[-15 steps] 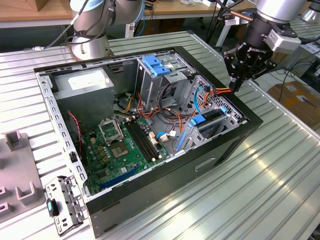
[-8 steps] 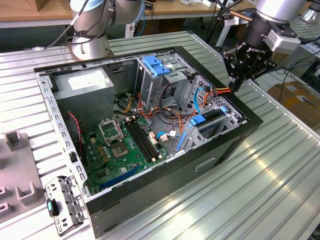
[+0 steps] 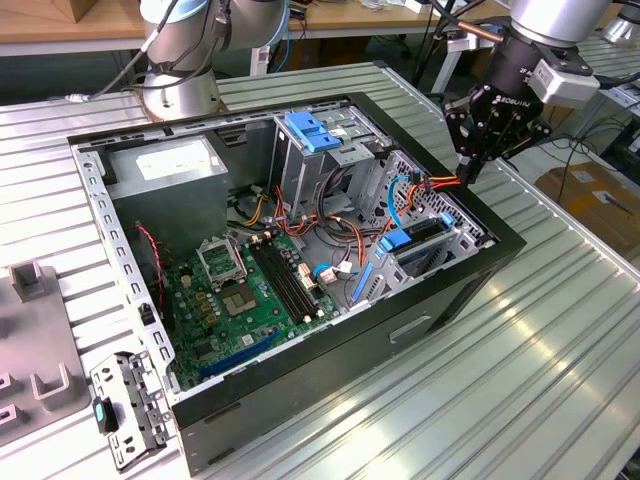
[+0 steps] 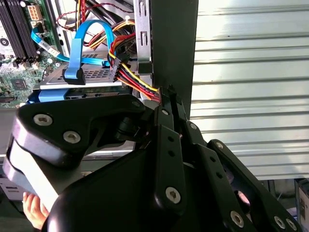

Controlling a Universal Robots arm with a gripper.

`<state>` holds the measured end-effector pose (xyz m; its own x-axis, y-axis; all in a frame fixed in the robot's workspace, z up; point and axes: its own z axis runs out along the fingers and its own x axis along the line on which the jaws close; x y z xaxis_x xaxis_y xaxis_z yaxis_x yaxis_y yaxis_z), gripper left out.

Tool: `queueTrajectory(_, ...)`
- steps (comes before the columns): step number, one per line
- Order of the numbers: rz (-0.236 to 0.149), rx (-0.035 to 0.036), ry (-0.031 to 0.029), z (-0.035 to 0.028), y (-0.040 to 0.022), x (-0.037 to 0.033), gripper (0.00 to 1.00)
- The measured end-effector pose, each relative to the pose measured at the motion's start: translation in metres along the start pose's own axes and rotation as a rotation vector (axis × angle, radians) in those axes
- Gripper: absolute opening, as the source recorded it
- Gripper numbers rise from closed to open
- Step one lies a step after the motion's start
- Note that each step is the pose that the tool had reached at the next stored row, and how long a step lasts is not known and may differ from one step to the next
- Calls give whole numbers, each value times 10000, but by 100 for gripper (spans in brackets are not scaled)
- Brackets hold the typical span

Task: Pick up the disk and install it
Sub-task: 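Insert the first disk wire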

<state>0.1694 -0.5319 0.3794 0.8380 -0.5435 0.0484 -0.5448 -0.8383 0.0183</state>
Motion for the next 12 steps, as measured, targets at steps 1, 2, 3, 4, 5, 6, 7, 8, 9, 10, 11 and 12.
queueTrajectory(1, 0, 0, 0, 0, 2, -2, 16)
queueTrajectory(2, 0, 0, 1, 0, 2, -4, 16)
queueTrajectory(3, 0, 0, 0, 0, 4, -6, 16)
queueTrajectory(4, 0, 0, 1, -1, 5, -8, 16)
queueTrajectory(5, 0, 0, 0, 0, 7, -10, 16)
queueTrajectory(6, 0, 0, 0, 0, 8, -12, 16)
queueTrajectory(7, 0, 0, 0, 0, 8, -13, 16)
queueTrajectory(8, 0, 0, 0, -1, 9, -14, 16)
queueTrajectory(9, 0, 0, 0, -1, 10, -15, 16)
queueTrajectory(10, 0, 0, 0, -1, 11, -17, 16)
queueTrajectory(11, 0, 0, 0, -1, 12, -19, 16)
queueTrajectory(12, 0, 0, 0, -1, 13, -20, 16)
